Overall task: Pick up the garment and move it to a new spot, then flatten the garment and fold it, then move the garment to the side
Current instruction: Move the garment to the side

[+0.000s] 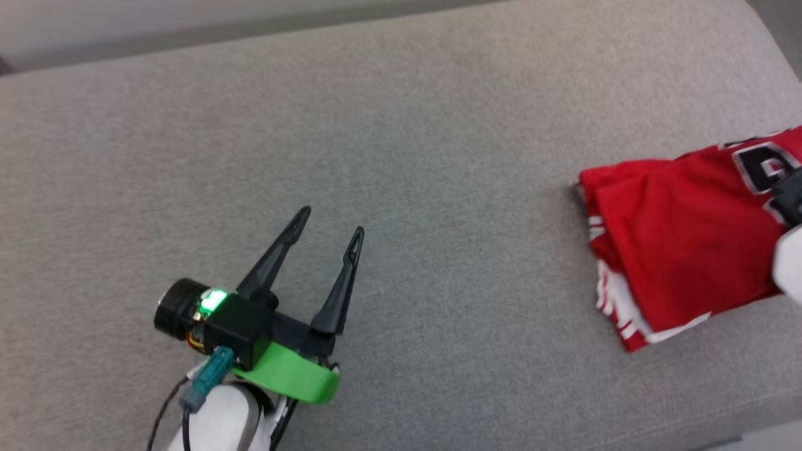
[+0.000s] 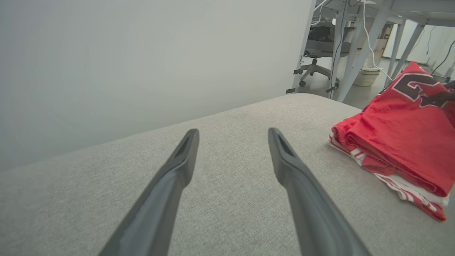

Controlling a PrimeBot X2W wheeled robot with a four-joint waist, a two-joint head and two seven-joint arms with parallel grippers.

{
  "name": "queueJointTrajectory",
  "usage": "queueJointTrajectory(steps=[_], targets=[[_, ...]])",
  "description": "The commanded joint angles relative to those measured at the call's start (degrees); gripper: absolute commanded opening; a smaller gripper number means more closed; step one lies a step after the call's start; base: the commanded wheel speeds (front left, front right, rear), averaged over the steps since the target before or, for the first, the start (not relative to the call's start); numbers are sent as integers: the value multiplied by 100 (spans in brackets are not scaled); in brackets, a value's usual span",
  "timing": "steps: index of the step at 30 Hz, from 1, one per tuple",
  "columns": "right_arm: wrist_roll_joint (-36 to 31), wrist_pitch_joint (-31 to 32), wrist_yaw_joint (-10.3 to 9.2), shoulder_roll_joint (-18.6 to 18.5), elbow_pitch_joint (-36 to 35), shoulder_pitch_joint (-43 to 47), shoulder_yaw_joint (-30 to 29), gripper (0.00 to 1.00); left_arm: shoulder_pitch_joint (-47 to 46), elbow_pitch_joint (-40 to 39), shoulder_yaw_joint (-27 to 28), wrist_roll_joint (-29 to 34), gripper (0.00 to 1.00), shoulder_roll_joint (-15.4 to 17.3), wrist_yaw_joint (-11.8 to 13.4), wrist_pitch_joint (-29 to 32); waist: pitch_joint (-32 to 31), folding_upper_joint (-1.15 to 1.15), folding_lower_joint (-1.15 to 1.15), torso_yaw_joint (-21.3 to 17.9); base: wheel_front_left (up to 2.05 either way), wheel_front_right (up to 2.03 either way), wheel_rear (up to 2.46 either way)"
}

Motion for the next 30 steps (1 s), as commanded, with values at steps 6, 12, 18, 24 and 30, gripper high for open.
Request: queueJointTrajectory(steps=[6, 12, 18, 24, 30], targets=[[-477, -788, -10, 44, 956, -335, -889, 0, -425, -348, -125, 66, 100, 342, -15, -33, 1299, 60, 0, -432, 0, 0, 0], [-1177, -1369, -10, 202, 1764, -438, -1824, 0, -582, -685, -72, 102, 100, 576, -15, -32, 1755, 60, 0, -271, 0, 0, 0], [-1711, -1717, -10, 539, 2310, -661, -3008, 0, -731, -1014, -30, 139, 100, 740, -15, 37, 2170, 60, 0, -75, 0, 0, 0], [-2127, -2244, -10, 845, 3066, -980, -3859, 0, -851, -1185, -47, 142, 100, 768, -2, 75, 2345, 60, 0, 83, 0, 0, 0], [-2478, -2637, -10, 1073, 3503, -1210, -4269, 100, -850, -1108, -101, 119, 100, 713, 31, 52, 2161, 60, 0, 138, 0, 0, 0]])
